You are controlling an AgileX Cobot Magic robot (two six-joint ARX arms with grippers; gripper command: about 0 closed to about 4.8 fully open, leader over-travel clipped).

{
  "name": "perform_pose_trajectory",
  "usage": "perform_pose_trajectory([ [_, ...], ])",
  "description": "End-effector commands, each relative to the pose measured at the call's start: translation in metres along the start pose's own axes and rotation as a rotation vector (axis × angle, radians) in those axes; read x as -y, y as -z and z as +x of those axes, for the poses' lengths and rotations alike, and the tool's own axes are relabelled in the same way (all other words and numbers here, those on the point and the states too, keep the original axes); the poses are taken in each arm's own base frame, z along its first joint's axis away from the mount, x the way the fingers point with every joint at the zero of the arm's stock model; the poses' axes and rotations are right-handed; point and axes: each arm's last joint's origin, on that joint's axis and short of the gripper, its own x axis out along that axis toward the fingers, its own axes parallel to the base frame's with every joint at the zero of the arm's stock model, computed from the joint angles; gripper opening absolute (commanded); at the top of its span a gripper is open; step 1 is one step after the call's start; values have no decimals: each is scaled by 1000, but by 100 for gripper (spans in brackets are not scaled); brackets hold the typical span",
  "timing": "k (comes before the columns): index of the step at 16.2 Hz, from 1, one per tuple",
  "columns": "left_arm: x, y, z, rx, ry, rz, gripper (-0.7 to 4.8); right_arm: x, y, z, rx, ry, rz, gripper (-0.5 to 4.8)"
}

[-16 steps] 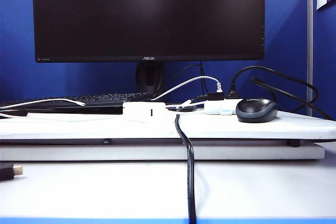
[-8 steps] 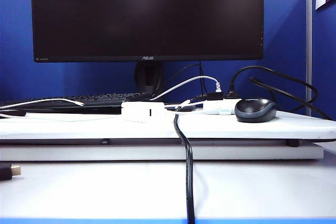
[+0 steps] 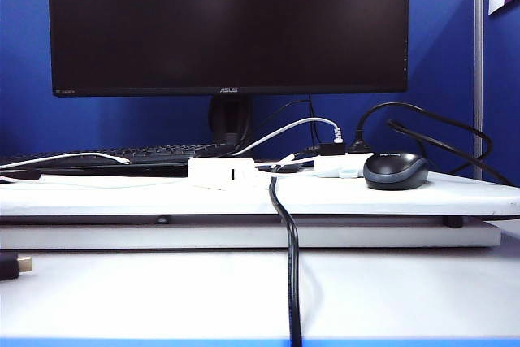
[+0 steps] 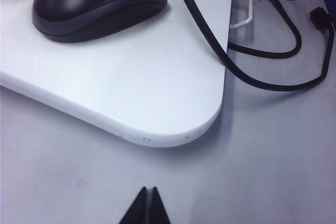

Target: Pick up the Type-C charging cable and the charging base, insert one end of the Type-C charger into the corresponding slot on the base, and finally place the plugged-in charger back on the table.

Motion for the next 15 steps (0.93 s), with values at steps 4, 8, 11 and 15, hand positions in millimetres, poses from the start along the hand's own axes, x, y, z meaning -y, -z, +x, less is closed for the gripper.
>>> perform_pose_trajectory([
  [4,-8,46,11,-2,-3,59,-5,0,-3,-1,14,5,12,-5],
  [8,-15,62,13,-67,-53,87,-5,0,-3,-1,14,5,12,-5],
  [11,-29,59,6,-32,-185,171,-5,0,-3,-1,14,4,12,-5],
  [15,-35,59,5,-34,-252,157,-5,0,-2,-1,10,4,10,-5],
])
